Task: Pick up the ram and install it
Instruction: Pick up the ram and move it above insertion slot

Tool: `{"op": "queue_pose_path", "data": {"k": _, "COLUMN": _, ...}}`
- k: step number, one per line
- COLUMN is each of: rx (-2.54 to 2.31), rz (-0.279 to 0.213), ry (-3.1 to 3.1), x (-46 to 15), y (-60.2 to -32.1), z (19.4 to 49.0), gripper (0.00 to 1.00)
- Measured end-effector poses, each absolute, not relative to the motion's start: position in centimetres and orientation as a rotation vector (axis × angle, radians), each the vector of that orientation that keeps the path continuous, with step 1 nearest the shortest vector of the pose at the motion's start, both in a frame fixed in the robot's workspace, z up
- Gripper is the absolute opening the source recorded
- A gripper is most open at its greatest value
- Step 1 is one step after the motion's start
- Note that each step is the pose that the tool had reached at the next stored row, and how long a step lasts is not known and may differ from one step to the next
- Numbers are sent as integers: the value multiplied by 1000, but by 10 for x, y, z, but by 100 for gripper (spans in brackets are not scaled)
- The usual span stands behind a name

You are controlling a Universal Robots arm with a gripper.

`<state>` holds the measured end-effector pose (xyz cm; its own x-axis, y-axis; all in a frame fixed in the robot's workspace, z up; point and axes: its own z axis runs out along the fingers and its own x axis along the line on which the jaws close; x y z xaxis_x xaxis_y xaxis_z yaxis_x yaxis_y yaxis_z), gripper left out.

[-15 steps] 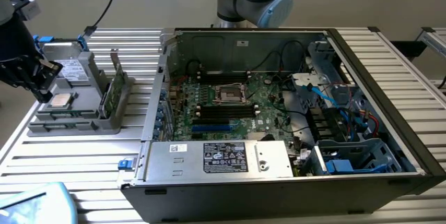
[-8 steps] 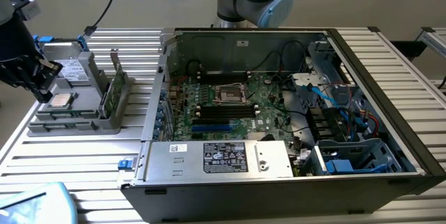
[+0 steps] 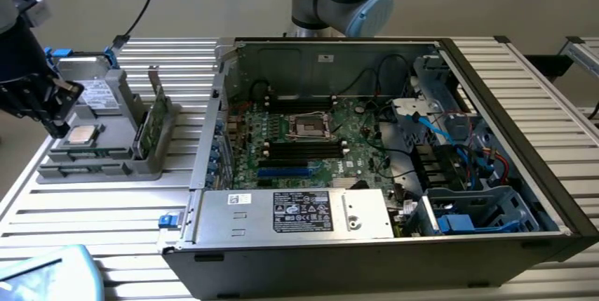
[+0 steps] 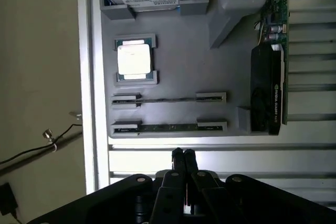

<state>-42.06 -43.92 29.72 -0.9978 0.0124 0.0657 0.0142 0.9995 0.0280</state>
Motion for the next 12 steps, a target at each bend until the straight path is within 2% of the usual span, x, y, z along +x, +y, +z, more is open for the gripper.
{"op": "queue_pose_path", "data": {"k": 7, "rx": 176, "rz": -44, "ry": -3069, "x": -421, "y": -439, "z": 297, "gripper": 10}}
{"op": "queue_pose_path", "data": {"k": 12, "rx": 317, "rz": -66, "ry": -3057, "x": -421, "y": -439, "z": 297, "gripper": 10}}
